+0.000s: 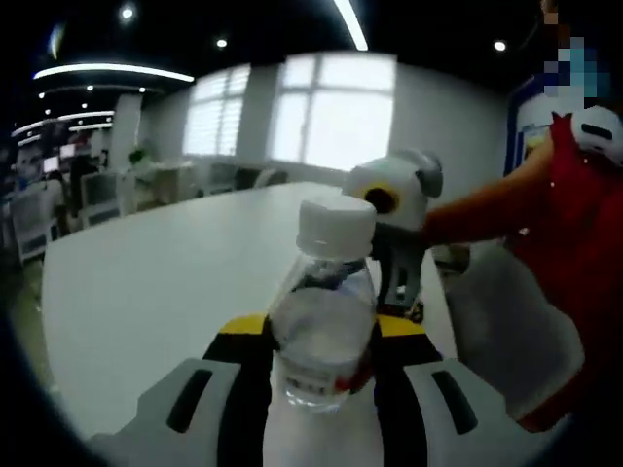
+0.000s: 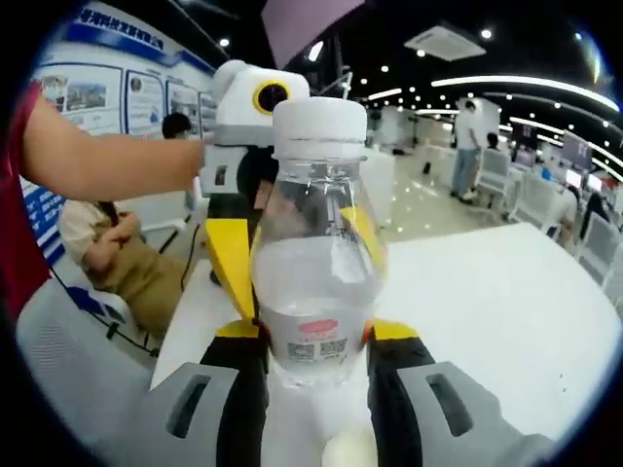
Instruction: Arrange the tabletop items into an orderly group along one side of the table until the central work area is clear of visible clutter.
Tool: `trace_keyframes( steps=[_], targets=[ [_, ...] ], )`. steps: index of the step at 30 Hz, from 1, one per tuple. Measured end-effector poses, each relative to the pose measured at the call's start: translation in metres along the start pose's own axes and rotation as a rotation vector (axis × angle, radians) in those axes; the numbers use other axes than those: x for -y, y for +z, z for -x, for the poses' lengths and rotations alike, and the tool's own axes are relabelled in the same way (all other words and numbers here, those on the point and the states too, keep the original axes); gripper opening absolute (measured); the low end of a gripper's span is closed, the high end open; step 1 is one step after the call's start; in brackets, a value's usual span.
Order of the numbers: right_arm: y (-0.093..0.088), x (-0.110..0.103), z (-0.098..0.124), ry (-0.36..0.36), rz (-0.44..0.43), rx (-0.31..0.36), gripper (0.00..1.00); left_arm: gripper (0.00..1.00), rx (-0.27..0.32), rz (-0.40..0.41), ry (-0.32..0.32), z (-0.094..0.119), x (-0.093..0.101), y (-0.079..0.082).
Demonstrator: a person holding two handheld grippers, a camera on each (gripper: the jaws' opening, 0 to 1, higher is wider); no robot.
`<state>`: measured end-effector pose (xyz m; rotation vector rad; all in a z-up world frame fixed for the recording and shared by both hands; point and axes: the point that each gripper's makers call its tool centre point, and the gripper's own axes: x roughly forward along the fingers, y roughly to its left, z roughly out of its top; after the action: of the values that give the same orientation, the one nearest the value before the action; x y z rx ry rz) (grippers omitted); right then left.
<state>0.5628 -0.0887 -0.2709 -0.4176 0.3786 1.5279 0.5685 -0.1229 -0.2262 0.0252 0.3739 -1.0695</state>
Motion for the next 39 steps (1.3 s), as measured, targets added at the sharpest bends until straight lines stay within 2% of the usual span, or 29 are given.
trace_keyframes(
  steps=[6,10,15,28,33,39],
  targets=[
    [-0.023,0.009,-0.015,-0.018,0.001,-0.073,0.40,0.37,-0.038,0.011,0.008,-0.009,-0.011,-0.021],
    [-0.039,0.009,-0.025,-0.044,0.053,-0.155,0.41,0.37,-0.077,0.012,0.008,-0.012,-0.016,-0.034],
    [-0.047,0.011,-0.030,-0.063,0.054,-0.188,0.41,0.37,-0.089,0.007,0.010,-0.014,-0.019,-0.045],
    [-0.065,0.013,-0.037,-0.072,0.065,-0.271,0.41,0.37,-0.123,-0.010,0.015,-0.017,-0.027,-0.064],
    [-0.066,0.015,-0.037,-0.077,0.058,-0.275,0.41,0.37,-0.118,-0.015,0.021,-0.017,-0.028,-0.063],
    [-0.066,0.018,-0.037,-0.096,0.030,-0.286,0.42,0.40,-0.132,0.042,0.032,-0.018,-0.030,-0.063]
  ],
)
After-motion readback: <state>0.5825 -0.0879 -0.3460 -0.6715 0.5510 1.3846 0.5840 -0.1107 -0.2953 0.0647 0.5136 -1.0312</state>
